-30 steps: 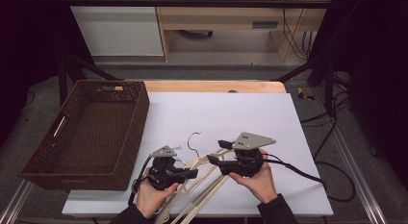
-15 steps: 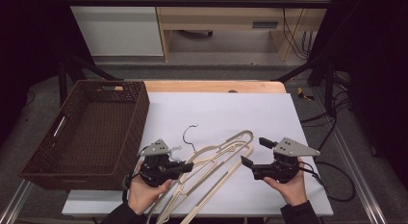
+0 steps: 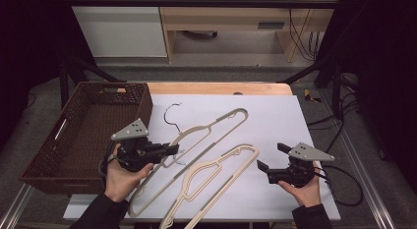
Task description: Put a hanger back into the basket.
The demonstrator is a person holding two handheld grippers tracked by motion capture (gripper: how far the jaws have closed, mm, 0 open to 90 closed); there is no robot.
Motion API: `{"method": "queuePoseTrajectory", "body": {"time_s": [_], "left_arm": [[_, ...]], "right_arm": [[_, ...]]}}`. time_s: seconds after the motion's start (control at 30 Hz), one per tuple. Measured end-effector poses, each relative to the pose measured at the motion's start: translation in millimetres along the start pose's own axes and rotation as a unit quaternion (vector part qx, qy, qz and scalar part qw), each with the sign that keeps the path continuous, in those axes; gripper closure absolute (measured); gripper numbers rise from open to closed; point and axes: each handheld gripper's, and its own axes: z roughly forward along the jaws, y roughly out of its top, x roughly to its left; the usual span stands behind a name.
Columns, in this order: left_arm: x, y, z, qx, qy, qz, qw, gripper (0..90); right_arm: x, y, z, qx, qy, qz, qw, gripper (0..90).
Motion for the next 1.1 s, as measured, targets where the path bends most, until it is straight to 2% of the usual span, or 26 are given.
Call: {"method": "queuePoseTrajectory", "body": {"time_s": [0.23, 0.37, 0.6, 0.87, 1.1], "left_arm": [[13.9, 21.3, -23.0, -0.015, 0.01, 0.02, 0.9996, 85.6], [24.8, 30.3, -34.8, -0.022, 0.02, 0.04, 0.9988, 85.7], [47.2, 39.4, -50.3, -0.031, 0.029, 0.035, 0.9985, 85.7], [75.7, 48.2, -71.4, -0.037, 0.061, 0.034, 0.9969, 85.7], [102.2, 44.2, -89.4, -0.039, 0.09, 0.025, 0.9949, 85.7]], "right_arm": [[-2.1, -0.6, -0.2, 0.0, -0.001, 0.006, 1.0, 6.1], [-5.1, -1.3, -1.5, 0.0, -0.004, 0.01, 0.9999, 5.8], [-9.3, -2.4, -3.3, -0.002, -0.008, 0.014, 0.9999, 5.3], [-12.2, -3.6, -3.8, 0.0, -0.01, 0.017, 0.9998, 4.6], [-14.7, -3.8, -5.3, 0.001, -0.013, 0.015, 0.9998, 4.2]]}}
